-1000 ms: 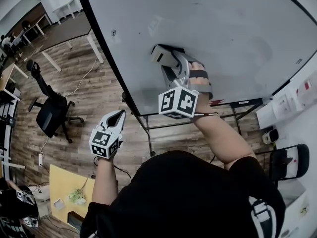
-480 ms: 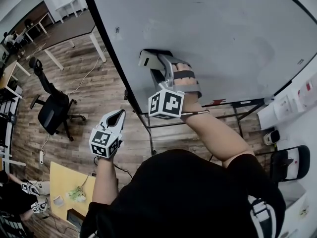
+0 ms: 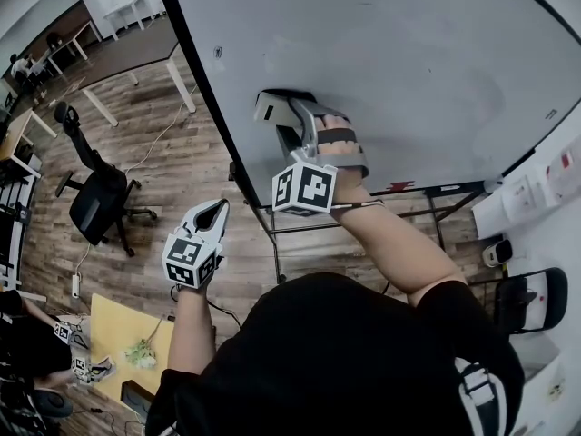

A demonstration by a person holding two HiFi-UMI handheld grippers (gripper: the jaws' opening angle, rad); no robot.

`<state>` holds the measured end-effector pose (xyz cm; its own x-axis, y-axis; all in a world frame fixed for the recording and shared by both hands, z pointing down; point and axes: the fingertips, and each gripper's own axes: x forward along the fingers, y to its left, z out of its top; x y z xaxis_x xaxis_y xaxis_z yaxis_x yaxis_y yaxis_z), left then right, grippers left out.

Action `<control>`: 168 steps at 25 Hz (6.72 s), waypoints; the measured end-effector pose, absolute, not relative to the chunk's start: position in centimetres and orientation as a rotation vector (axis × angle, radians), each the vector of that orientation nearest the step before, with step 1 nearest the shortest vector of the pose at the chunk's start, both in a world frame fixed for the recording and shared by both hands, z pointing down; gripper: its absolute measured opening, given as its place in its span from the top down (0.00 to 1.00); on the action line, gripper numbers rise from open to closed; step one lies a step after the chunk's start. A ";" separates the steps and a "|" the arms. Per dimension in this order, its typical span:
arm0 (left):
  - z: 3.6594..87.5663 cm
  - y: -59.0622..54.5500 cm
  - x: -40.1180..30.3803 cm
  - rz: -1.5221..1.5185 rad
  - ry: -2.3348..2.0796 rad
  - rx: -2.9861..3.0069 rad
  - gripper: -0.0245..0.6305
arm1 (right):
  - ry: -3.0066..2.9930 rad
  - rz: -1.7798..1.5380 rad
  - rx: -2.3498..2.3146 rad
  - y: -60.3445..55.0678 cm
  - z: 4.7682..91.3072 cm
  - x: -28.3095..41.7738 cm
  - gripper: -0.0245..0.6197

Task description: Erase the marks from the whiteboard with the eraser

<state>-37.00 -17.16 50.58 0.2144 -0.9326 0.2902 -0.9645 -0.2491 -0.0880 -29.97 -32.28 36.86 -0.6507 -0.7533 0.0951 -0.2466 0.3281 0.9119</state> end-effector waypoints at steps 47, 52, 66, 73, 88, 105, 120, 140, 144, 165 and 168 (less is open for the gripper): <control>50.6 -21.4 -27.1 0.456 -1.664 2.500 0.95 | -2.077 -1.079 1.108 -40.5 35.1 -14.5 0.59; 50.7 -21.7 -26.1 0.475 -1.640 2.512 0.95 | -2.076 -1.043 1.145 -41.8 34.9 -12.1 0.59; 50.2 -21.7 -24.1 0.504 -1.612 2.539 0.95 | -2.119 -0.906 1.253 -44.9 35.5 -5.5 0.59; 50.4 -21.6 -23.8 0.507 -1.609 2.534 0.95 | -2.113 -0.869 1.284 -45.9 36.0 -3.8 0.59; 50.9 -20.9 -23.7 0.487 -1.604 2.523 0.95 | -2.058 -0.878 1.282 -45.9 36.3 -3.8 0.59; 51.2 -20.8 -23.9 0.521 -1.592 2.515 0.95 | -2.024 -0.814 1.344 -45.6 37.5 0.1 0.59; 52.1 -22.3 -22.0 0.548 -1.552 2.529 0.95 | -2.080 -0.748 1.350 -41.6 39.7 4.4 0.59; 52.9 -22.5 -20.8 0.543 -1.537 2.524 0.95 | -2.485 -0.346 1.389 -38.5 42.6 8.8 0.59; 53.0 -22.4 -20.6 0.537 -1.550 2.519 0.95 | -2.507 -0.315 1.393 -38.3 43.0 9.4 0.59; 52.4 -21.8 -19.0 0.503 -1.576 2.518 0.95 | -2.591 -0.173 1.344 -37.3 44.8 8.6 0.59; 52.5 -21.7 -19.0 0.506 -1.584 2.518 0.95 | -2.601 -0.143 1.340 -37.4 45.0 8.7 0.59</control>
<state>-19.03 -21.68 52.45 0.3952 -0.8519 0.3437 -0.8934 -0.4435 -0.0720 8.73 -37.37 45.04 -0.5638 -0.8135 0.1427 -0.7929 0.5815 0.1822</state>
